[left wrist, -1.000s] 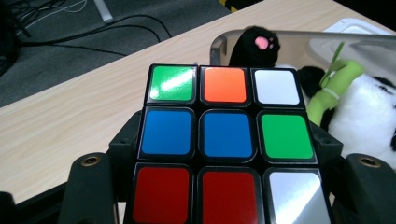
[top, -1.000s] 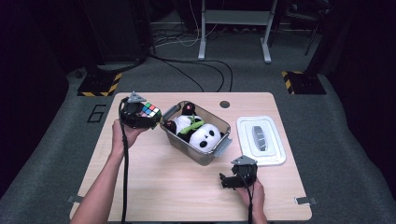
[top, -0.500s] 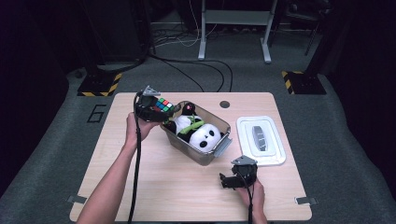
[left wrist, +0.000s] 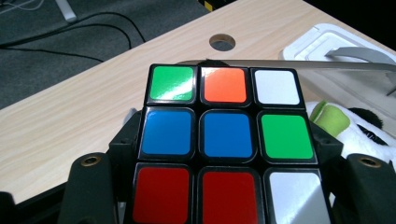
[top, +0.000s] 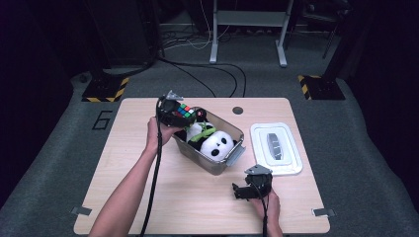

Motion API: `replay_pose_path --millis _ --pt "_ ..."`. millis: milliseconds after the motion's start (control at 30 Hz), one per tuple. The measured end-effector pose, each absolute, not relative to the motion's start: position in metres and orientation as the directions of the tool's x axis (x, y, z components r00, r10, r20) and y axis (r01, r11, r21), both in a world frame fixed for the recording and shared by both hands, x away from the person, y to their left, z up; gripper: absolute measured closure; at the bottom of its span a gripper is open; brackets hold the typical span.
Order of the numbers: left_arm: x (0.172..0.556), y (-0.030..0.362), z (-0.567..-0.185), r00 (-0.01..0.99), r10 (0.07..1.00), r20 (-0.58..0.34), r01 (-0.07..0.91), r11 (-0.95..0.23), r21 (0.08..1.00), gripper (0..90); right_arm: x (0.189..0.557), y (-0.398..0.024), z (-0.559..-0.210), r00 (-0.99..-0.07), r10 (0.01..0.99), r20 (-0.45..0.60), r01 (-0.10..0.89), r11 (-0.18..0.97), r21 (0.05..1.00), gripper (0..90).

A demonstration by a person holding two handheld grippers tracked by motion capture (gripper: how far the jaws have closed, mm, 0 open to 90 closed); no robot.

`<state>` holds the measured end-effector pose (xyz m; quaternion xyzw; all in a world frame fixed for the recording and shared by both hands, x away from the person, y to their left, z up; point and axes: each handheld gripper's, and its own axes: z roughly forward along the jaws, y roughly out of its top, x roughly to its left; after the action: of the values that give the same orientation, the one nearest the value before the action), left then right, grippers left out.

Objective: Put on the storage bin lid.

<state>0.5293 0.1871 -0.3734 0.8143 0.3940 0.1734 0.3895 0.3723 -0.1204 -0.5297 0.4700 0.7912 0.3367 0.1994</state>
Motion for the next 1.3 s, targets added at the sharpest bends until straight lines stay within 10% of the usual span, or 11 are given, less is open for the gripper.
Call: replay_pose_path --millis 800,1300 --pt "0.523 0.175 -0.369 0.619 0.784 0.055 0.465 -0.421 0.779 28.7 0.372 -0.121 -0.530 -0.489 0.872 -0.002 0.607 0.342 0.717 1.7" --pt "0.521 0.182 -0.377 0.629 0.773 0.088 0.463 -0.462 0.756 48.0 0.372 -0.122 -0.530 -0.496 0.868 -0.007 0.601 0.349 0.720 1.7"
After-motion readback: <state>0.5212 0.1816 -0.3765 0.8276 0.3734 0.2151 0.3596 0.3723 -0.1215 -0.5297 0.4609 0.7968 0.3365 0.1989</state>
